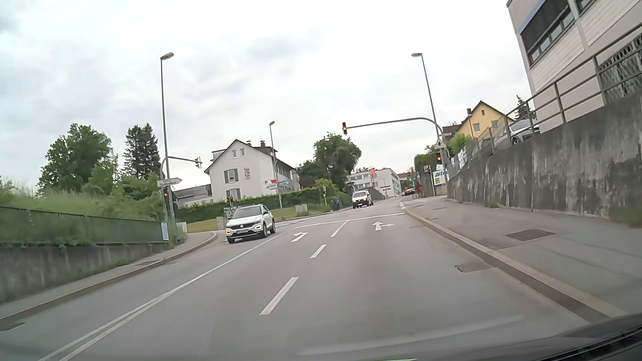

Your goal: Follow the waypoints while adhering to traffic rules and regulations

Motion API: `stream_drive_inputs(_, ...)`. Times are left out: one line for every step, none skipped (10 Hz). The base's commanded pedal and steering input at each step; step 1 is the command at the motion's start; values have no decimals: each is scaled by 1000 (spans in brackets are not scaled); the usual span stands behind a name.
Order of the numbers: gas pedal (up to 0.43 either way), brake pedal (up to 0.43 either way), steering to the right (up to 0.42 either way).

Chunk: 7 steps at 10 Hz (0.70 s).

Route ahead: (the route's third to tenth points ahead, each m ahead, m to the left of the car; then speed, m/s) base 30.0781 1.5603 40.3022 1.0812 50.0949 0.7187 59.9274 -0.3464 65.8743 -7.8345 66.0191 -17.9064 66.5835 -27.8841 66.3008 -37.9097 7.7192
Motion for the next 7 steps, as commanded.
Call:
stream_drive_inputs(0, 0, 6)
stream_drive_inputs(0, 0, 6)
stream_drive_inputs(0, 0, 6)
stream_drive_inputs(0, 0, 6)
stream_drive_inputs(0, 0, 6)
stream_drive_inputs(0, 6, 7)
stream_drive_inputs(0, 30, 7)
